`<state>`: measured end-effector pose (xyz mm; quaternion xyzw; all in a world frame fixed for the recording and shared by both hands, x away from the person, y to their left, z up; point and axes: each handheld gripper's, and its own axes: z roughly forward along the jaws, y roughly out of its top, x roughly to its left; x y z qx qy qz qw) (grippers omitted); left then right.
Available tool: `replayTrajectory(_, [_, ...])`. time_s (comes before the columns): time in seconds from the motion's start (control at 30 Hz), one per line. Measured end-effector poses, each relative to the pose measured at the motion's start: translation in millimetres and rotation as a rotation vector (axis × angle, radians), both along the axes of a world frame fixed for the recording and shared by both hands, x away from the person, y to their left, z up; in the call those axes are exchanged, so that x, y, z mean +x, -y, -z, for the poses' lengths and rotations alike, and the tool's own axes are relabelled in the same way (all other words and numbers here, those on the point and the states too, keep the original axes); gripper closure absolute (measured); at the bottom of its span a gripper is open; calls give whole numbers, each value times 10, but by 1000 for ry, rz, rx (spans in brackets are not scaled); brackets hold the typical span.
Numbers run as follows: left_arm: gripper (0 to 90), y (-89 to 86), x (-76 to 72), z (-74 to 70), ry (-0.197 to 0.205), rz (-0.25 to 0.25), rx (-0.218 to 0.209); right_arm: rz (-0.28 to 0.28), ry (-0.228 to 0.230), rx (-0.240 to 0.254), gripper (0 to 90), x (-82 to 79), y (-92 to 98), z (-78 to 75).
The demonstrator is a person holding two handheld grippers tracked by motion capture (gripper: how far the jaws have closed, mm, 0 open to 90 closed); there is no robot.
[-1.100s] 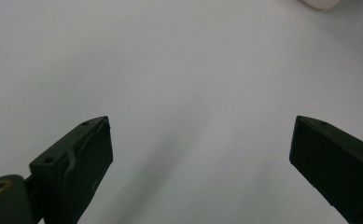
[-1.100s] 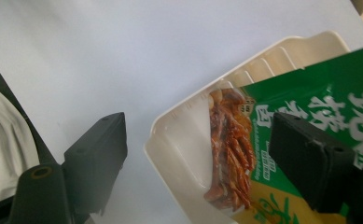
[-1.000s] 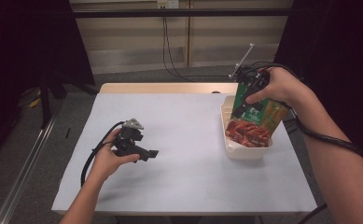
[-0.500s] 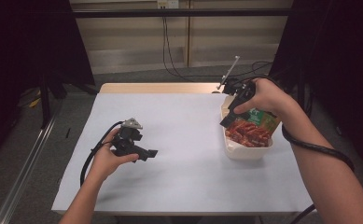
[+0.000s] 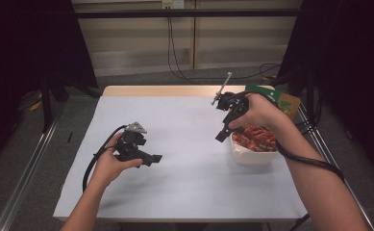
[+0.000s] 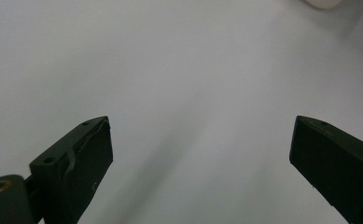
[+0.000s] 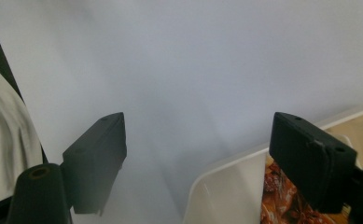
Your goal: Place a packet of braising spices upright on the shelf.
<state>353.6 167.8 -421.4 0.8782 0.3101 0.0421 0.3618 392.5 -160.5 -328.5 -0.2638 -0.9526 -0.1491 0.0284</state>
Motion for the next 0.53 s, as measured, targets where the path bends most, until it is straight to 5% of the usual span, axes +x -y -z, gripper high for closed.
replayTrajectory(0.53, [59, -15, 11, -7, -1, -4, -3, -45, 4, 67, 156, -102, -268, 399])
